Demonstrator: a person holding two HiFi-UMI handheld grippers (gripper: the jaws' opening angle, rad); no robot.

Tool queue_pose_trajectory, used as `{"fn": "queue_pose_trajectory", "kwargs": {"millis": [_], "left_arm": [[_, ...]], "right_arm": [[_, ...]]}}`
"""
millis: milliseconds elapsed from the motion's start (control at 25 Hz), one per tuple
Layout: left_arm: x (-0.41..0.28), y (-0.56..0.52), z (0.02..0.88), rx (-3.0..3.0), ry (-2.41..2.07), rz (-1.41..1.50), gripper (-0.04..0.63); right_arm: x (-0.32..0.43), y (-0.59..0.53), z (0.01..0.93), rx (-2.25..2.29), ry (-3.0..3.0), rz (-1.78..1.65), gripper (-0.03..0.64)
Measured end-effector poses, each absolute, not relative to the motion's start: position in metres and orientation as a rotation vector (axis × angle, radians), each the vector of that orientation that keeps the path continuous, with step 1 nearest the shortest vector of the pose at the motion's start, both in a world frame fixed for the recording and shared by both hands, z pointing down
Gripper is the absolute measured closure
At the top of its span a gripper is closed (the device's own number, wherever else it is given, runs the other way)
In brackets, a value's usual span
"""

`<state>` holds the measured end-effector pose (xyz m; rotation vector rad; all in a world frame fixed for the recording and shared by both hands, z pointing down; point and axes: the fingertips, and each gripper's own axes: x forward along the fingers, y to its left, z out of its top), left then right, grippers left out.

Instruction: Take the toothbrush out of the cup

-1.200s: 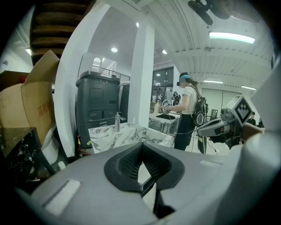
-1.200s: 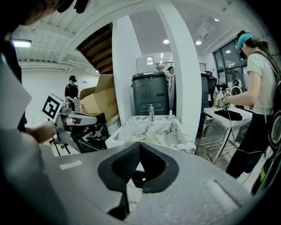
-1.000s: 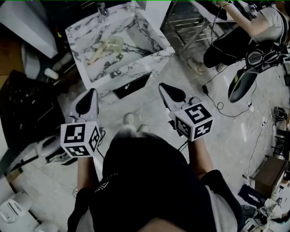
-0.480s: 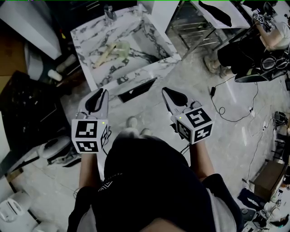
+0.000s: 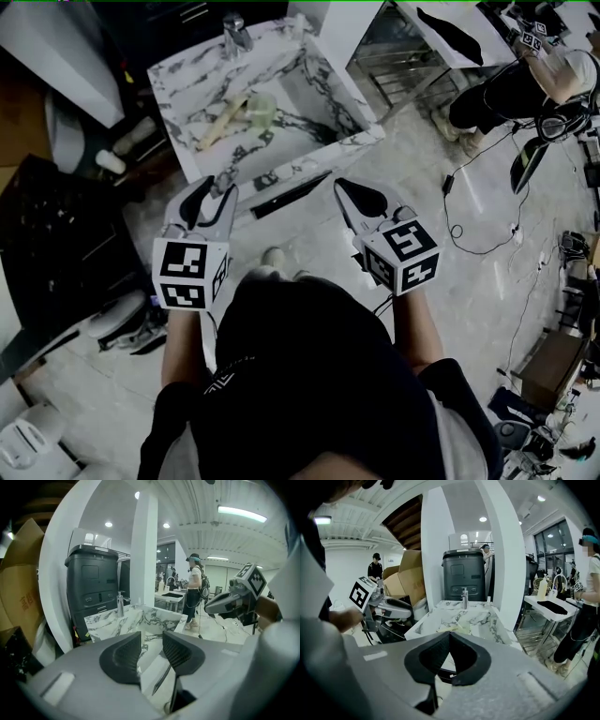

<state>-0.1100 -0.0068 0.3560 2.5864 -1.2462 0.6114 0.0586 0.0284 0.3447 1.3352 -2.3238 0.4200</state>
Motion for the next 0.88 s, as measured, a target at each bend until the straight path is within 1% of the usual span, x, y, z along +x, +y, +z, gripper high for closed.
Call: {"fn": "queue_pose_trajectory", "kwargs": {"millis": [280, 880], "left_arm": [[-0.101, -0.032, 0.364, 2.637, -1.163, 0.660, 0.407], [-0.060, -0.101, 0.369, 2.650, -1.148, 0.710, 0.412]], "right_arm": [[0.047, 0.014, 0.354, 1.326, -2.292, 0.440, 0.614], [0.063, -0.060, 0.363, 1.217, -2.279, 0.411, 0.614]]}}
